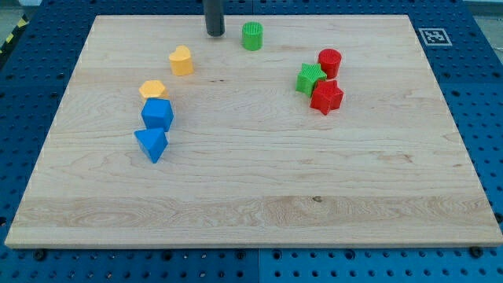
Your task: Slide the green circle towards red circle
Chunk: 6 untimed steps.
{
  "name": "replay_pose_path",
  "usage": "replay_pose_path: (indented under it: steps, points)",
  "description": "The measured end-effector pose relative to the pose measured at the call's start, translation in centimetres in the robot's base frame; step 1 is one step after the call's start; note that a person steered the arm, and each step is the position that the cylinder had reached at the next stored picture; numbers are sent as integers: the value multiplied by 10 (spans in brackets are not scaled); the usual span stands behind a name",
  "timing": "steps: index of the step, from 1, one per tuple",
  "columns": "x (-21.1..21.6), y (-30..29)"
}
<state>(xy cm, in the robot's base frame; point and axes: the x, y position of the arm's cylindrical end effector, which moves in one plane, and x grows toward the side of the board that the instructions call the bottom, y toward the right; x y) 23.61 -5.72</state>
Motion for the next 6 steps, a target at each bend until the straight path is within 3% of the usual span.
replay_pose_path:
  steps: [2, 6]
  points:
    - [3, 54]
    - [28, 45]
